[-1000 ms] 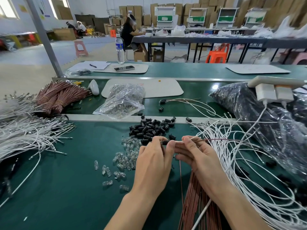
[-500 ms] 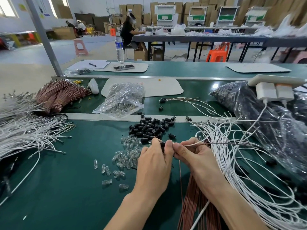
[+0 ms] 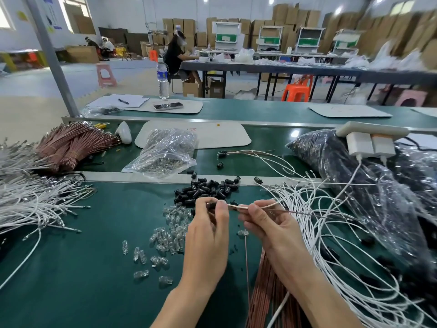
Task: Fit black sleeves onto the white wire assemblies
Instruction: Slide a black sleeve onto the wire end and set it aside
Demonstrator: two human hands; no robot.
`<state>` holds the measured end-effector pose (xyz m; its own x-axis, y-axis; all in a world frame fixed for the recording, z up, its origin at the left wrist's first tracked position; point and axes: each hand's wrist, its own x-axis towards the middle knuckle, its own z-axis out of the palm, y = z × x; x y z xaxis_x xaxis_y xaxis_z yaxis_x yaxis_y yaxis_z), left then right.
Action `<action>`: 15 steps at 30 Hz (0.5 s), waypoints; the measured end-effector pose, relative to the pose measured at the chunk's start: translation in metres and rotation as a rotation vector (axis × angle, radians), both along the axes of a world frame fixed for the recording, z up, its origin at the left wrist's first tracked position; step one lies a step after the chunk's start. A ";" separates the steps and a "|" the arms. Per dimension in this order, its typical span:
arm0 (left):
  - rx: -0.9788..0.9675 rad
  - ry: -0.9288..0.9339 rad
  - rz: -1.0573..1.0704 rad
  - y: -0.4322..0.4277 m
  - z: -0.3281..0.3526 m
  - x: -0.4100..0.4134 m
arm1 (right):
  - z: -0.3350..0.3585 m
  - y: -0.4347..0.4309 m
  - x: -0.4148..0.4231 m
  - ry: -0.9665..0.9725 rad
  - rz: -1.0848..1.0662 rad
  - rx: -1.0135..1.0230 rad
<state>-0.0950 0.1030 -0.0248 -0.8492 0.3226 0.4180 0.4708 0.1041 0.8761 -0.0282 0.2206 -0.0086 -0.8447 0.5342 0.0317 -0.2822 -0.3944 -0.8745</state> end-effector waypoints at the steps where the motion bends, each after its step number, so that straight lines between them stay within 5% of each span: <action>1: 0.062 -0.037 -0.016 -0.003 0.006 -0.002 | 0.003 0.003 0.003 0.003 -0.026 -0.029; 7: 0.479 -0.165 0.119 -0.038 0.032 -0.016 | 0.016 0.008 0.011 0.029 -0.053 -0.119; 15: 0.552 -0.365 0.044 -0.065 0.057 -0.036 | 0.083 0.004 0.005 0.067 -0.104 0.370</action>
<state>-0.1306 0.0378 0.0324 -0.9752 0.1051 0.1949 0.1393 -0.3934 0.9088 -0.0230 0.2246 0.0749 -0.7765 0.5589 0.2910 -0.3650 -0.0224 -0.9307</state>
